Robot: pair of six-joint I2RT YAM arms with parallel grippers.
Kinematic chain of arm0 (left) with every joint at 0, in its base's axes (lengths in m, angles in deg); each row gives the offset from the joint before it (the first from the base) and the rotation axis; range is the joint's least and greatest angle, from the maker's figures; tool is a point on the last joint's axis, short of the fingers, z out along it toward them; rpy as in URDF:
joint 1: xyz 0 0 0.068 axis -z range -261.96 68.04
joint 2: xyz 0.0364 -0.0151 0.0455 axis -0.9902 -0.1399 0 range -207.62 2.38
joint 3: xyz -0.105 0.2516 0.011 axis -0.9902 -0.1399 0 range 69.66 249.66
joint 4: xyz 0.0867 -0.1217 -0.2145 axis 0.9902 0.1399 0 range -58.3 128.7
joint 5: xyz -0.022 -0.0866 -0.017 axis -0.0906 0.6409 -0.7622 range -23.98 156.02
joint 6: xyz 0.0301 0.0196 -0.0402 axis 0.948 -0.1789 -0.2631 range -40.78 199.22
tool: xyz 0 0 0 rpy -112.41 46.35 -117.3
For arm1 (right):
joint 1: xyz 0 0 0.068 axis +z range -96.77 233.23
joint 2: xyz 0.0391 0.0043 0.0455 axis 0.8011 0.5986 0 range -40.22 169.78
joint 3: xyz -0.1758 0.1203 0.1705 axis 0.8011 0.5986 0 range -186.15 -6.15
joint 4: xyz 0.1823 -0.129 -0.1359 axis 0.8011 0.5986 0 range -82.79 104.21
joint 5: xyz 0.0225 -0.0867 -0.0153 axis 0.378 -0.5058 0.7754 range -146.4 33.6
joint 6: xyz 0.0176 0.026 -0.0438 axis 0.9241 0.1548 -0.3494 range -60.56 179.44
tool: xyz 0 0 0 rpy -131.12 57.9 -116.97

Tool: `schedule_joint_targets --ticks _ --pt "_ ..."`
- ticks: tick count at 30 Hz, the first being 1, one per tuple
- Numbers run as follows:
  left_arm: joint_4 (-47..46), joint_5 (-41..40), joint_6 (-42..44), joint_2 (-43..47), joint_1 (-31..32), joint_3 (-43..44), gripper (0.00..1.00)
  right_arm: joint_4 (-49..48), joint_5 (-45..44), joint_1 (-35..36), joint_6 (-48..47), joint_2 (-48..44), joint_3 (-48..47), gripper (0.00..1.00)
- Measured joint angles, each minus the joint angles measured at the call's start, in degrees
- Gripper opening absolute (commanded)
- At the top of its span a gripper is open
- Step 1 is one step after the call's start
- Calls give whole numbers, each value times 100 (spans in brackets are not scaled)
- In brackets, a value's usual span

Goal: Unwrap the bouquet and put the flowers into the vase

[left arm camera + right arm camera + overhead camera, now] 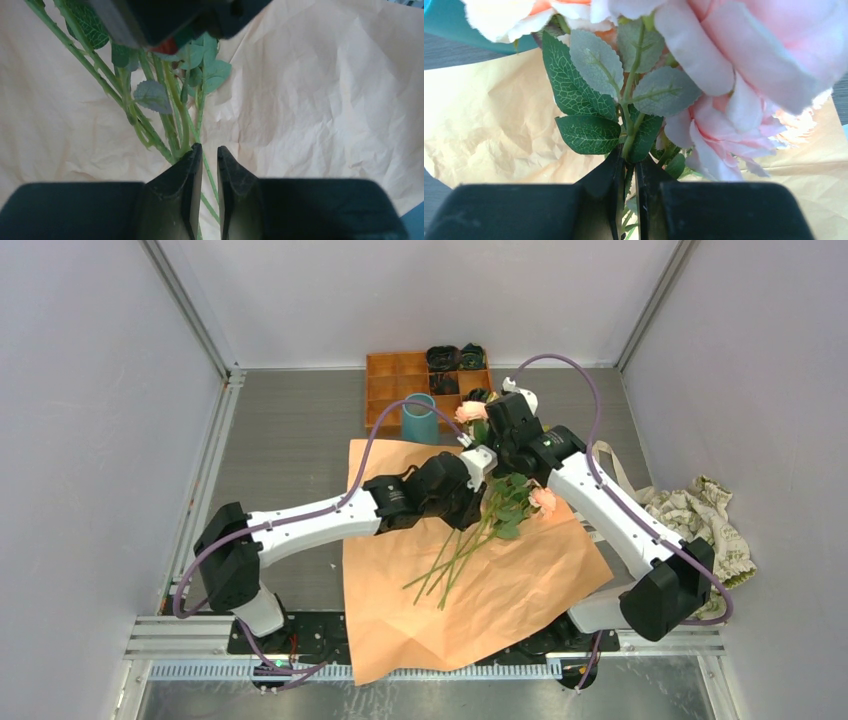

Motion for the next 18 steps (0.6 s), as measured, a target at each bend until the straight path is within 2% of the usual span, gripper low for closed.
schedule_joint_targets --ticks 4,10,18 --pt "166 136 96 -125 -98 214 19 -11 -48 4 2 -42 17 1" --pt "393 337 79 -103 -144 389 39 -13 -118 2 2 -59 24 1" --pt "518 74 223 442 -151 354 41 9 -103 111 -2 -59 50 1"
